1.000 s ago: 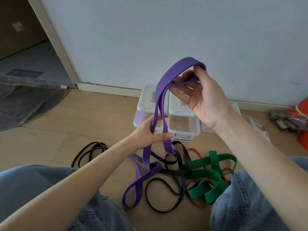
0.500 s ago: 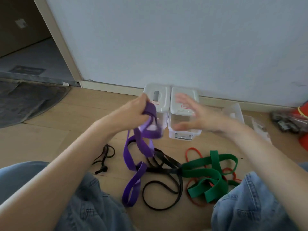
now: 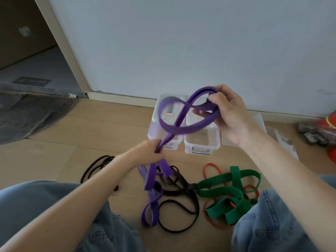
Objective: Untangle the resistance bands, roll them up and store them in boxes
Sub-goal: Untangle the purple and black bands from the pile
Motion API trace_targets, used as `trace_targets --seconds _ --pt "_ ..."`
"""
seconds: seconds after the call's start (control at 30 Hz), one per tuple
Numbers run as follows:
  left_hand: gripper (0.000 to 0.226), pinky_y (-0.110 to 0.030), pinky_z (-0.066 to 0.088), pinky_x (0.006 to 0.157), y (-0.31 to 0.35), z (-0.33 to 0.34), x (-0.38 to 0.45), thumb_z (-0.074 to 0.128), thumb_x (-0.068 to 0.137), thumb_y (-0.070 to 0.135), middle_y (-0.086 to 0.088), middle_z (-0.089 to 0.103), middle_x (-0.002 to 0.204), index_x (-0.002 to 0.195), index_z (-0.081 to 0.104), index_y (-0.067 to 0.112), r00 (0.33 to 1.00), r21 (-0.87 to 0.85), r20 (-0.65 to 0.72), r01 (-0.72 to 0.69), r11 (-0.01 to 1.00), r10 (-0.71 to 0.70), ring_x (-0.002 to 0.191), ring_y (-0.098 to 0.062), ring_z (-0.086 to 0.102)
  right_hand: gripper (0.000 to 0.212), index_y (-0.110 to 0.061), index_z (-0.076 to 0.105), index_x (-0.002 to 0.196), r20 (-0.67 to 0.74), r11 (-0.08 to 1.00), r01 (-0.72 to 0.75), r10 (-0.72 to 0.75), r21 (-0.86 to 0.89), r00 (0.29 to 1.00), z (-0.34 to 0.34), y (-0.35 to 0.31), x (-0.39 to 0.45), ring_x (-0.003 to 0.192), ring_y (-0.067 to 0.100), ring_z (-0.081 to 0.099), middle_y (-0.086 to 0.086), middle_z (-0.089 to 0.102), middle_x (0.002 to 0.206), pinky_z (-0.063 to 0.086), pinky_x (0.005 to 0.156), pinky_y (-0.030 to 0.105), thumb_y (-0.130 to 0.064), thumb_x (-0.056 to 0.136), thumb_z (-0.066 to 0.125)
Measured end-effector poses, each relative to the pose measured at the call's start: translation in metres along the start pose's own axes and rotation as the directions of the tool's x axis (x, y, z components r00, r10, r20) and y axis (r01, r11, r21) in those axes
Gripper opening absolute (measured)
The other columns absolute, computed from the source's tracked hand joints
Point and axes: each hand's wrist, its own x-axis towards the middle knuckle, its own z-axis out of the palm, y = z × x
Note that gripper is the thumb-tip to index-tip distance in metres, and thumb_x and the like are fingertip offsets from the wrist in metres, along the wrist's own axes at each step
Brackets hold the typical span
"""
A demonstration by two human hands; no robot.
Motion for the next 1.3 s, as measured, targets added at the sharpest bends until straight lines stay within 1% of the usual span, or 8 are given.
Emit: trace_targets --seconds 0.17,0.23,0.33,0.43,0.7,0.93,1.03,1.3 --pt "0.017 -0.016 0.046 0.056 0.028 -0.078 -0.021 0.061 0.084 0.005 0.003 0.066 0.071 0.089 0.053 0.019 0.938 -0.466 -0.346 -0.183 0.866 0.012 0.059 -0.007 0.059 0.060 -0.010 0.047 0.124 -0.038 0.165 -0.154 0.555 -0.974 0.831 -0.042 0.016 -0.004 0.099 0.016 0.057 0.005 0.057 0.118 0.047 0.080 0.022 -0.033 0.076 0.075" --pt "0.026 -0.013 0.044 0.052 0.047 -0.086 -0.033 0.062 0.079 -0.001 0.006 0.068 0.071 0.086 0.051 0.022 0.946 -0.432 -0.285 -0.268 0.861 0.152 0.057 -0.003 0.058 0.107 -0.030 0.015 0.147 0.169 0.374 -0.107 0.632 -0.921 0.756 -0.038 0.021 -0.012 0.138 0.012 0.028 -0.010 0.024 0.152 0.032 0.108 0.029 -0.050 0.064 0.079" --pt "0.029 -0.014 0.044 0.052 0.064 -0.075 -0.034 0.061 0.077 -0.001 0.009 0.066 0.069 0.089 0.049 0.022 0.955 -0.388 -0.202 -0.280 0.878 0.216 0.055 -0.002 0.055 0.080 -0.033 0.038 0.136 0.465 0.739 -0.028 0.452 -0.673 0.762 -0.008 0.028 -0.021 0.125 -0.007 0.041 -0.023 0.047 0.135 0.033 0.101 0.015 -0.036 0.069 0.081" --pt "0.027 -0.015 0.041 0.056 0.060 -0.068 -0.022 0.058 0.075 -0.001 0.006 0.061 0.069 0.089 0.049 0.020 0.944 -0.314 -0.262 -0.279 0.907 0.200 0.057 -0.004 0.050 0.014 -0.010 0.059 0.085 0.277 0.803 0.004 0.201 -0.596 0.939 0.010 0.029 -0.020 0.075 0.012 0.059 0.003 0.062 0.079 0.045 0.078 0.029 -0.002 0.079 0.069" --pt "0.003 -0.023 0.049 0.076 0.021 0.005 -0.002 0.057 0.084 -0.002 -0.013 0.060 0.083 0.086 0.058 0.000 0.990 -0.287 0.060 -0.105 0.952 0.127 0.082 -0.024 0.059 0.027 -0.011 0.056 0.062 0.201 0.946 0.015 -0.084 0.323 0.976 0.017 -0.002 -0.003 0.059 0.014 0.050 0.003 0.050 0.059 0.049 0.074 0.033 0.009 0.074 0.042" --pt "0.022 -0.023 0.054 0.061 0.033 -0.086 -0.021 0.045 0.092 -0.006 0.000 0.066 0.072 0.103 0.047 0.013 0.940 -0.810 -0.321 -0.337 0.481 0.118 0.066 -0.012 0.067 0.034 -0.015 0.062 0.103 0.064 0.706 -0.193 0.321 -0.681 0.945 -0.030 0.007 -0.005 0.084 0.014 0.058 -0.003 0.062 0.089 0.045 0.093 0.032 -0.022 0.073 0.077" --pt "0.027 -0.017 0.049 0.058 0.056 -0.074 -0.030 0.041 0.091 -0.007 -0.005 0.060 0.086 0.109 0.043 0.013 0.946 -0.544 -0.266 -0.307 0.781 0.186 0.067 0.000 0.060 0.101 -0.040 0.035 0.136 0.190 0.674 -0.222 0.481 -0.705 0.856 -0.029 0.012 -0.012 0.119 0.002 0.046 -0.016 0.047 0.130 0.033 0.103 0.027 -0.049 0.049 0.086" --pt "0.013 -0.011 0.039 0.055 0.054 -0.057 -0.017 0.042 0.091 0.005 0.002 0.051 0.082 0.102 0.039 0.012 0.929 -0.196 -0.356 -0.185 0.963 0.105 0.068 -0.006 0.046 0.005 -0.007 0.058 0.082 0.242 0.716 0.061 0.154 -0.696 0.958 0.016 0.020 -0.013 0.063 0.012 0.051 0.002 0.055 0.068 0.044 0.064 0.030 -0.006 0.079 0.063"
